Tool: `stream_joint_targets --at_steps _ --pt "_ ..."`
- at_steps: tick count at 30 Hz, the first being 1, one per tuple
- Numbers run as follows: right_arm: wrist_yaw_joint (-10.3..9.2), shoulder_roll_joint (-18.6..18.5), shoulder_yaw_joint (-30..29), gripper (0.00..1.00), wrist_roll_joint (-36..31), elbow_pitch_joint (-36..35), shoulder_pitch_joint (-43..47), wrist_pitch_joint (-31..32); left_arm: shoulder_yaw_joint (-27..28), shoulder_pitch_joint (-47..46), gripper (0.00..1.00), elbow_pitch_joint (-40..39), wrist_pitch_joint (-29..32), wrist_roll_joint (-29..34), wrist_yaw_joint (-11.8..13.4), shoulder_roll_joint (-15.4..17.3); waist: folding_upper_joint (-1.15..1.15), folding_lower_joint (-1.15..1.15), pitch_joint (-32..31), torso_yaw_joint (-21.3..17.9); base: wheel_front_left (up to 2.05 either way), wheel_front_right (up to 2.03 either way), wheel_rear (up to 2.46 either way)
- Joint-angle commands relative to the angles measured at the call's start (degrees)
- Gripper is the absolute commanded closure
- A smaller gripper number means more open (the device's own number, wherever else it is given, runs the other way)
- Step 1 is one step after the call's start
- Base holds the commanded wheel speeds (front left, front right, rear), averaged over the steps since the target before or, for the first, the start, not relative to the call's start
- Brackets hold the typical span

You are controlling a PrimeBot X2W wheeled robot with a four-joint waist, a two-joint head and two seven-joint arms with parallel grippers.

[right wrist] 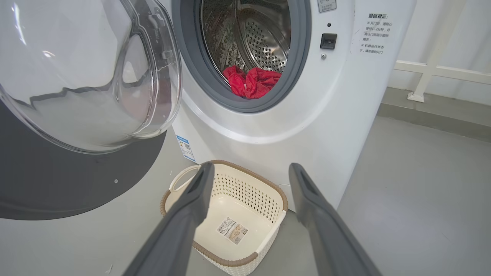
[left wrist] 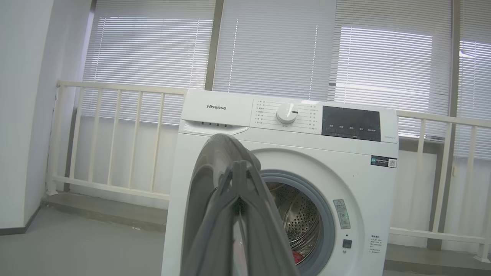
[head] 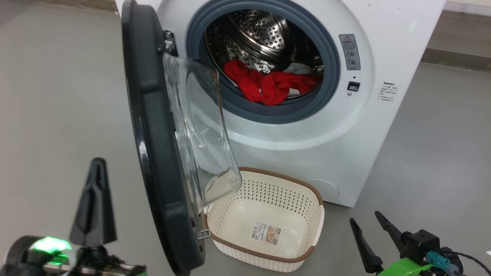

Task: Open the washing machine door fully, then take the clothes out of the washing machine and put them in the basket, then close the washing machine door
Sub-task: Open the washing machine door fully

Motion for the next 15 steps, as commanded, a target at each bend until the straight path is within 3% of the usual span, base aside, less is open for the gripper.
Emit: stream_joint_targets --at_steps 1,7,15 --pt "0.35 -0.48 0.97 0.00 -0.67 -1.50 -1.29 -0.54 -0.42 -1.88 1.00 -3.38 -0.23 -0.15 0.57 0.45 0.00 0.00 -0.05 -0.09 0.00 0.00 0.00" --pt "0.35 -0.38 1.00 0.00 -0.82 -1.81 -1.45 -0.54 -12.90 1.07 1.00 -4.74 -0.23 1.49 -0.26 0.45 0.00 0.00 -0.18 -0.43 0.00 0.00 0.00" --pt "0.35 -0.06 1.12 0.00 -0.81 -2.50 -1.77 -0.55 -21.19 3.45 1.00 6.60 -0.06 -1.66 -0.15 0.45 0.00 0.00 -0.23 -1.04 0.00 0.00 0.00"
